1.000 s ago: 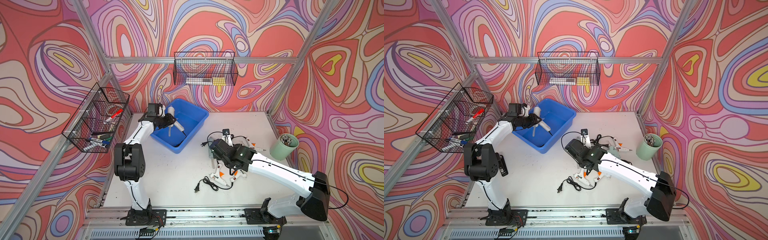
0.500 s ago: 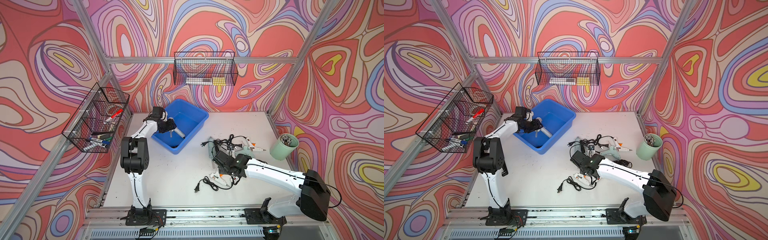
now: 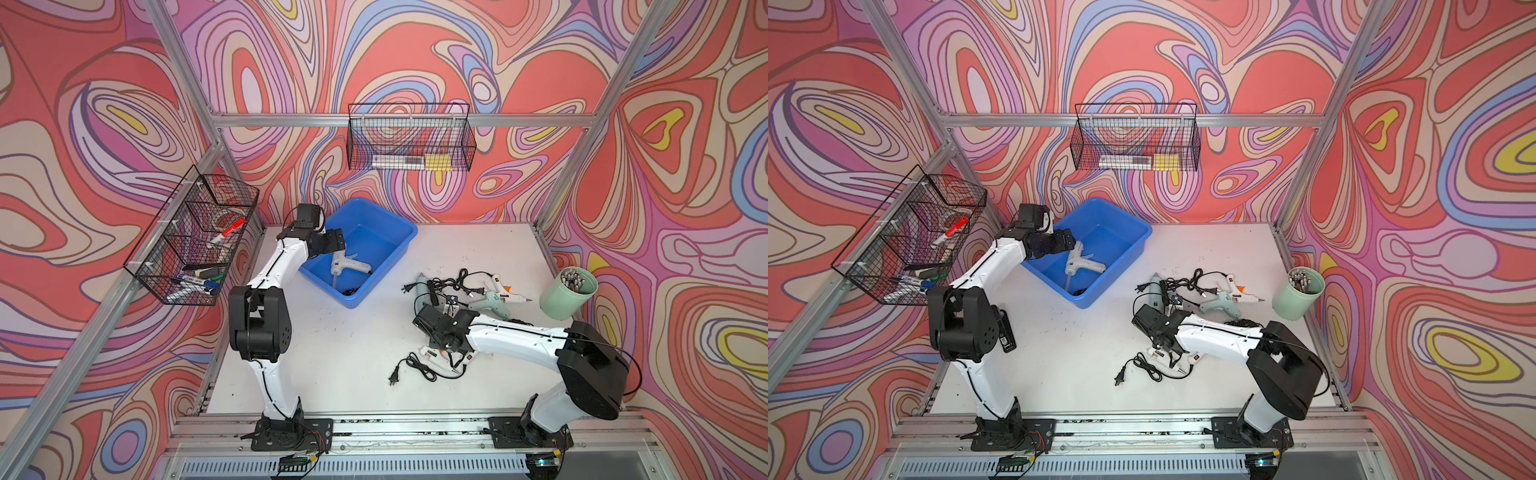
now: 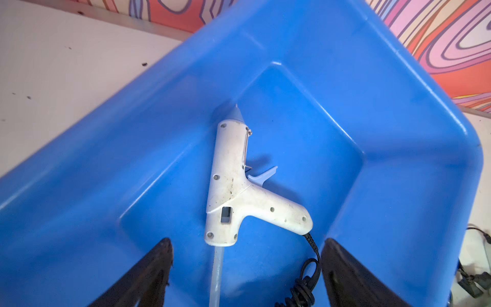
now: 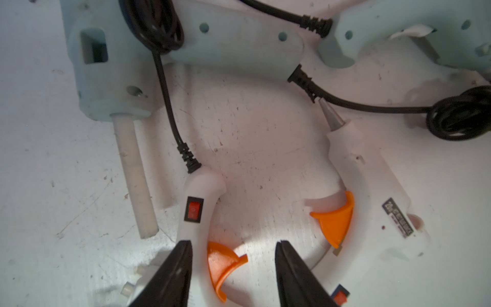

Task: Put the hot melt glue gun into the storage box
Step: Place the hot melt adhesive gun in the storage box, then pick up the hot melt adhesive gun from the center of the board.

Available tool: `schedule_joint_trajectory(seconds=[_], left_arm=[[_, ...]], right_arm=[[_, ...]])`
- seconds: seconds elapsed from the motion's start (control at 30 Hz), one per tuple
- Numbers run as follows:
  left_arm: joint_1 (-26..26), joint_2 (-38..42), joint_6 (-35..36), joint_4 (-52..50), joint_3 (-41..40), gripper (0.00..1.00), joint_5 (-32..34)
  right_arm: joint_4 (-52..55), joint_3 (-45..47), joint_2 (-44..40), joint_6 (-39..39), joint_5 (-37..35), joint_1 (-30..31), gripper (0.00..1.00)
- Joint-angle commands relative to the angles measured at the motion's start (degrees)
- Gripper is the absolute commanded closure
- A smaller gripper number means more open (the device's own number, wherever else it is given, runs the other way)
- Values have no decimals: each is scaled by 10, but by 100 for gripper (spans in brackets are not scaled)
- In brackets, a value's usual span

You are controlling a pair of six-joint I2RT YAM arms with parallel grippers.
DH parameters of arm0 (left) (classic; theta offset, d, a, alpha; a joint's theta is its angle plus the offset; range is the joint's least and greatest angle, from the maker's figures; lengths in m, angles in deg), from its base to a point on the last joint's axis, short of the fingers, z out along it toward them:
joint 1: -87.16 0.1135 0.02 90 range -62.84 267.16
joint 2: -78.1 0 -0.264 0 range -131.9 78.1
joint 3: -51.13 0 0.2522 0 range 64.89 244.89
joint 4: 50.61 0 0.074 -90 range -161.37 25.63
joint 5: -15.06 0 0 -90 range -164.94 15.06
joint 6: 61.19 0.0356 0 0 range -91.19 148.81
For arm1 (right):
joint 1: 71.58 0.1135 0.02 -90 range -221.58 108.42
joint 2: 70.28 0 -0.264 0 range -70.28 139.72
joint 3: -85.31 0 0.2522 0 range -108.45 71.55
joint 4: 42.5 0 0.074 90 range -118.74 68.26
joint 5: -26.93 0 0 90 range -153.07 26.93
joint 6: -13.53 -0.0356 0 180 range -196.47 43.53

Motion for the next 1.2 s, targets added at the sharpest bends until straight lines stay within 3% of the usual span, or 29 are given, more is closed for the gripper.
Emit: schedule_joint_trajectory(seconds=[0.0,0.37,0.83,0.97,1.1,1.17], left_arm=[[-2,46,9,-11,-22,5,27],[-18,174,0,9,-118,1,43],[-31,261,-12,10,-183,1,55],[-33,276,-19,16,-200,1,50],[-35,295,-23,24,-224,1,36],[-38,305,-23,24,-236,1,29]], right_arm=[[-26,-8,16,-3,-9,-4,49],[-84,0,43,15,17,-37,59],[-139,34,66,-14,36,-38,61],[-150,36,72,-10,31,-38,74],[-152,28,77,-3,28,-40,99],[-152,26,67,0,33,-41,100]])
